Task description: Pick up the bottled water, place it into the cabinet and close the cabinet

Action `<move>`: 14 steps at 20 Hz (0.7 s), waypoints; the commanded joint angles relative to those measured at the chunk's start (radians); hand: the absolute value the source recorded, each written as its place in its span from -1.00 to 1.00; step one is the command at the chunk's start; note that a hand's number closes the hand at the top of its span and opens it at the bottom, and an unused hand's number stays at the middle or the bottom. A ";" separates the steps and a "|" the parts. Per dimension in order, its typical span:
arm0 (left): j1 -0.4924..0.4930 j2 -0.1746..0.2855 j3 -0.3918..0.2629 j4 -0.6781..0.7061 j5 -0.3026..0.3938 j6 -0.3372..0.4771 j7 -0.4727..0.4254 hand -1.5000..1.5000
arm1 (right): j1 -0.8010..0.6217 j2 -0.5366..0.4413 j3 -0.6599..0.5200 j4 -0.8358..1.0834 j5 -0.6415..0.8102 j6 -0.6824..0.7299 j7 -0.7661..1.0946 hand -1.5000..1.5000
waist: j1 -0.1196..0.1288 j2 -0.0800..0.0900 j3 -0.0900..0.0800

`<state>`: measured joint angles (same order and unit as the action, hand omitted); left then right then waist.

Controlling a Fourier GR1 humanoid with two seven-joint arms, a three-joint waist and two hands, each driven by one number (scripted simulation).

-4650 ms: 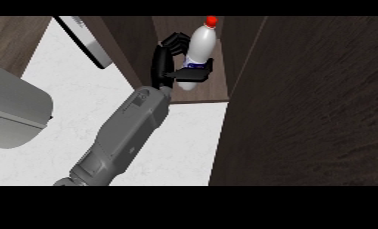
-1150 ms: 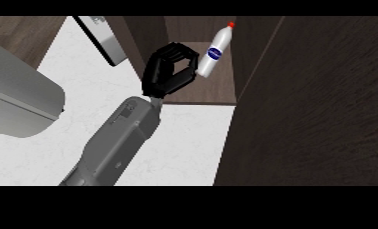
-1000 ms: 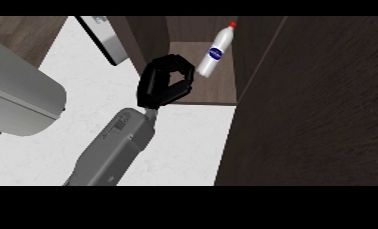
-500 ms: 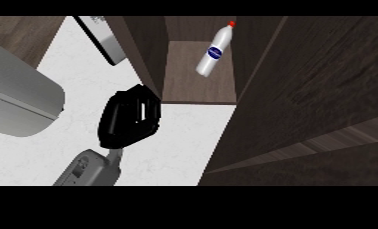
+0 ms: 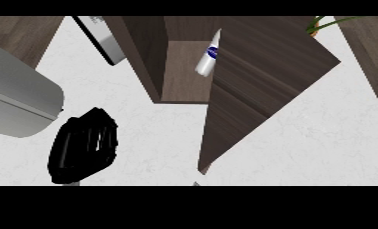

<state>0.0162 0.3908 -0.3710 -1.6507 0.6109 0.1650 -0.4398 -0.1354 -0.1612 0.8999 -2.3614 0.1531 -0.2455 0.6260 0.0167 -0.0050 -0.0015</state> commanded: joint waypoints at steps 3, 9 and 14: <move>0.118 0.025 0.041 -0.047 0.002 -0.028 -0.038 1.00 | -0.186 0.153 0.104 0.112 0.068 -0.007 0.091 1.00 | 0.002 0.001 -0.001; 0.150 0.093 0.121 -0.064 0.065 -0.127 -0.045 1.00 | -0.352 0.150 0.028 0.200 0.116 -0.092 0.071 1.00 | 0.016 0.003 -0.002; 0.208 0.124 0.140 -0.079 0.066 -0.168 -0.065 1.00 | -0.415 0.150 -0.076 0.290 0.079 -0.151 0.083 1.00 | 0.036 0.007 -0.002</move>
<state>0.1738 0.4884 -0.2509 -1.7102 0.6733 0.0343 -0.4837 -0.3918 -0.2254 0.9106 -2.3088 0.2022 -0.3627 0.7027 0.0425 0.0000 -0.0040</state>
